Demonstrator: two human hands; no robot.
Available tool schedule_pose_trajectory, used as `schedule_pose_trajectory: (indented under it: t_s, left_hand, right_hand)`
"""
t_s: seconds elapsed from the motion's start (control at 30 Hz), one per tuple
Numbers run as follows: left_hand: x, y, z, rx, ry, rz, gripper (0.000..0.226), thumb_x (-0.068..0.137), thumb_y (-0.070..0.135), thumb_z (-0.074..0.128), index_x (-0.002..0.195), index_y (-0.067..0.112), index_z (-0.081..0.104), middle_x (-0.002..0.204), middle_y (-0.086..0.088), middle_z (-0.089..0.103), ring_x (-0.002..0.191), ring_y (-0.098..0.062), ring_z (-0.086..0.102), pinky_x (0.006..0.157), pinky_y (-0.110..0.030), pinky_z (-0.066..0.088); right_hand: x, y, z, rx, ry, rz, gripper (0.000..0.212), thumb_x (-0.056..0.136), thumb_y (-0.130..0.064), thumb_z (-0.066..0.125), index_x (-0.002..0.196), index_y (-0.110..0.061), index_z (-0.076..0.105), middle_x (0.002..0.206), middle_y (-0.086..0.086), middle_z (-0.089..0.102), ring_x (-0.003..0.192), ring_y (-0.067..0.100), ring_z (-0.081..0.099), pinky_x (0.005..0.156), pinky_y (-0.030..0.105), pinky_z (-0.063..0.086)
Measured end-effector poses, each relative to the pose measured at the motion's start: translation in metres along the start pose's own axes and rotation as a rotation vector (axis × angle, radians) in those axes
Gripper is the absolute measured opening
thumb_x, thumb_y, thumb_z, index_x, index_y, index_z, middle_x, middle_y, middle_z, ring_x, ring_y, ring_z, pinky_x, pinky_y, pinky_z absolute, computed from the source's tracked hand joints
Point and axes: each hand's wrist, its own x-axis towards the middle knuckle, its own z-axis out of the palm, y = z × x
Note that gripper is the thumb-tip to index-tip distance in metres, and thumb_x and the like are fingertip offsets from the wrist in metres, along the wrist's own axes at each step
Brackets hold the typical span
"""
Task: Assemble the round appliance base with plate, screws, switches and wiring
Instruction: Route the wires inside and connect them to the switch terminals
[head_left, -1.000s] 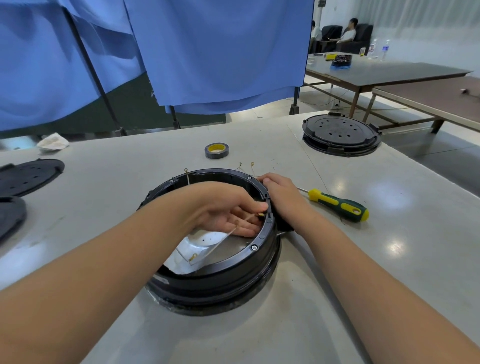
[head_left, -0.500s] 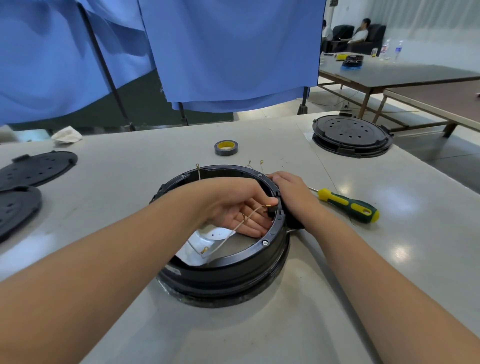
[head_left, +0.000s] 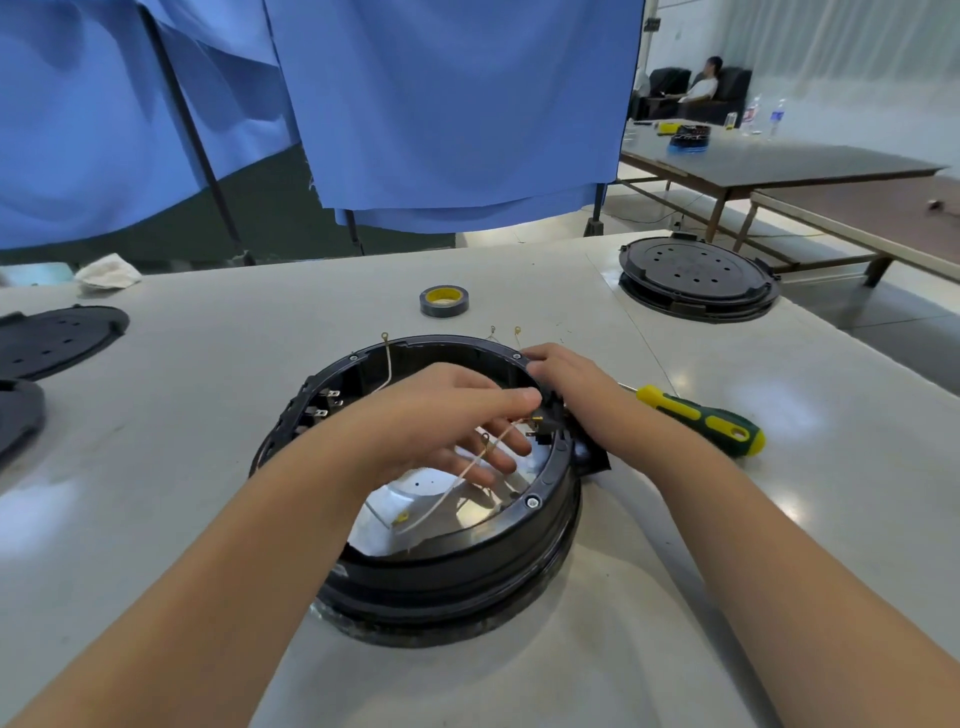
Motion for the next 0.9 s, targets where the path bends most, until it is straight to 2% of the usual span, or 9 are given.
schedule_pose_trajectory:
  t_s: [0.1, 0.2, 0.27, 0.37, 0.53, 0.73, 0.9]
  left_hand:
    - [-0.002, -0.004, -0.004, 0.066, 0.003, 0.096, 0.021, 0.085, 0.026, 0.073, 0.101, 0.012, 0.069, 0.085, -0.004, 0.077, 0.076, -0.014, 0.072, 0.071, -0.033, 0.061]
    - [0.001, -0.006, -0.008, 0.085, 0.044, 0.148, 0.011, 0.088, 0.019, 0.07, 0.097, 0.014, 0.069, 0.082, -0.002, 0.077, 0.076, -0.012, 0.071, 0.067, -0.029, 0.06]
    - [0.002, -0.007, -0.011, 0.105, 0.084, 0.162, 0.006, 0.088, 0.019, 0.071, 0.092, 0.016, 0.073, 0.079, 0.001, 0.077, 0.076, -0.007, 0.071, 0.063, -0.023, 0.058]
    - [0.004, -0.011, -0.01, 0.275, 0.127, 0.18, 0.007, 0.087, 0.023, 0.072, 0.084, 0.026, 0.077, 0.075, 0.009, 0.075, 0.071, 0.001, 0.068, 0.063, -0.018, 0.057]
    - [0.006, -0.014, -0.007, 0.412, 0.159, 0.188, 0.021, 0.087, 0.023, 0.071, 0.069, 0.031, 0.073, 0.068, 0.012, 0.073, 0.08, -0.019, 0.072, 0.073, -0.035, 0.061]
    - [0.006, -0.012, -0.005, 0.4, 0.135, 0.201, 0.017, 0.089, 0.019, 0.069, 0.075, 0.027, 0.075, 0.067, 0.008, 0.073, 0.071, -0.01, 0.07, 0.065, -0.024, 0.06]
    - [0.007, -0.012, -0.004, 0.384, 0.132, 0.193, 0.013, 0.09, 0.015, 0.067, 0.081, 0.021, 0.076, 0.068, 0.003, 0.073, 0.062, -0.005, 0.066, 0.063, -0.024, 0.059]
  right_hand:
    - [-0.004, 0.002, -0.009, 0.063, -0.158, 0.063, 0.055, 0.067, -0.039, 0.055, 0.121, -0.03, 0.054, 0.118, 0.0, 0.059, 0.106, 0.017, 0.059, 0.094, 0.039, 0.048]
    - [-0.005, 0.006, -0.017, 0.191, -0.272, 0.078, 0.063, 0.063, -0.029, 0.061, 0.125, -0.027, 0.054, 0.116, 0.004, 0.06, 0.096, 0.017, 0.064, 0.077, 0.031, 0.051]
    - [-0.005, 0.008, -0.02, 0.274, -0.315, 0.088, 0.062, 0.064, -0.022, 0.062, 0.126, -0.026, 0.055, 0.117, 0.005, 0.061, 0.095, 0.016, 0.065, 0.073, 0.027, 0.051]
    - [-0.007, 0.009, -0.02, 0.363, -0.354, 0.099, 0.06, 0.066, -0.018, 0.061, 0.125, -0.025, 0.056, 0.117, 0.007, 0.063, 0.096, 0.016, 0.067, 0.07, 0.026, 0.053]
    - [-0.007, 0.006, -0.017, 0.32, -0.321, 0.11, 0.063, 0.064, -0.022, 0.059, 0.127, -0.024, 0.054, 0.122, 0.012, 0.06, 0.091, 0.019, 0.066, 0.066, 0.026, 0.052]
    - [-0.007, 0.007, -0.017, 0.351, -0.324, 0.11, 0.062, 0.065, -0.02, 0.06, 0.126, -0.023, 0.054, 0.113, 0.008, 0.063, 0.083, 0.015, 0.068, 0.061, 0.024, 0.053]
    - [-0.007, 0.008, -0.017, 0.354, -0.328, 0.114, 0.058, 0.065, -0.019, 0.06, 0.123, -0.023, 0.056, 0.105, 0.006, 0.065, 0.079, 0.013, 0.069, 0.06, 0.023, 0.053]
